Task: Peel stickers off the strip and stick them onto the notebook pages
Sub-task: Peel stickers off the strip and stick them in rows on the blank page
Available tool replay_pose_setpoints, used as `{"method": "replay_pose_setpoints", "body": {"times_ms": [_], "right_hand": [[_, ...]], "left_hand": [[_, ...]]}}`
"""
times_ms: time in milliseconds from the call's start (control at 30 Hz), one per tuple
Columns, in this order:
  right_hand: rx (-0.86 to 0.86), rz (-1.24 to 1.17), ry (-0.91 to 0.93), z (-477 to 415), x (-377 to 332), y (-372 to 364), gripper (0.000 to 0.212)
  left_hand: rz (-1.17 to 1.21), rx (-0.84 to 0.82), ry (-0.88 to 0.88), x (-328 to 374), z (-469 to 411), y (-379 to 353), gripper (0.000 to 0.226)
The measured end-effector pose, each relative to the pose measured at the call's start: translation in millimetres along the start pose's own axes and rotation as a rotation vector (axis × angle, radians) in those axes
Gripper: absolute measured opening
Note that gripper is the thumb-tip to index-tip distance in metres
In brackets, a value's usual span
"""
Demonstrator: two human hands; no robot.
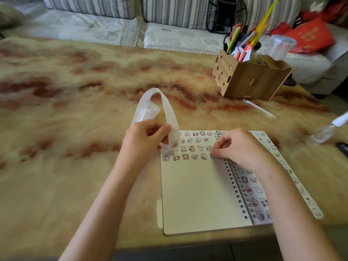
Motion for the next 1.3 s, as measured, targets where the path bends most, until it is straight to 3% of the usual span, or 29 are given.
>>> {"method": "replay_pose_setpoints", "body": {"times_ms": [200,367,667,833,1100,1300], "right_hand": [[0.046,0.113,0.036,1,-1,1,0.014],[0.026,0.03,-0.013,-2,7,4,0.04],[-0.143,-0.126,-0.029,-6,20,4,0.02],[-0.161,-0.115,-0.028,-4,19,4,0.045],[-0.193,-0.167,-0.017,-7,23,3,0.03],[-0.109,-0.096,-0.039,-7,18,0,0.047]], "left_hand": [[-0.003,-0.001,0.002,0,0,1,0.015],[-0.003,0.005,0.004,0,1,1,0.015],[0.009,-0.002,-0.006,1,0,1,0.015],[0.015,0.007,-0.011,1,0,0,0.016],[0.014,0.01,-0.011,1,0,1,0.015],[-0.009,0.014,-0.006,1,0,0,0.015]]}}
Point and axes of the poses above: each hand's wrist, its own z-axis away from the middle knuckle, its own y-axis out of the back of the hand, x = y × z, the point moved 3 cm from there along -z, towards the middle knuckle, and after that the axes turned 6 degrees about -x, right-handed, at the moved point
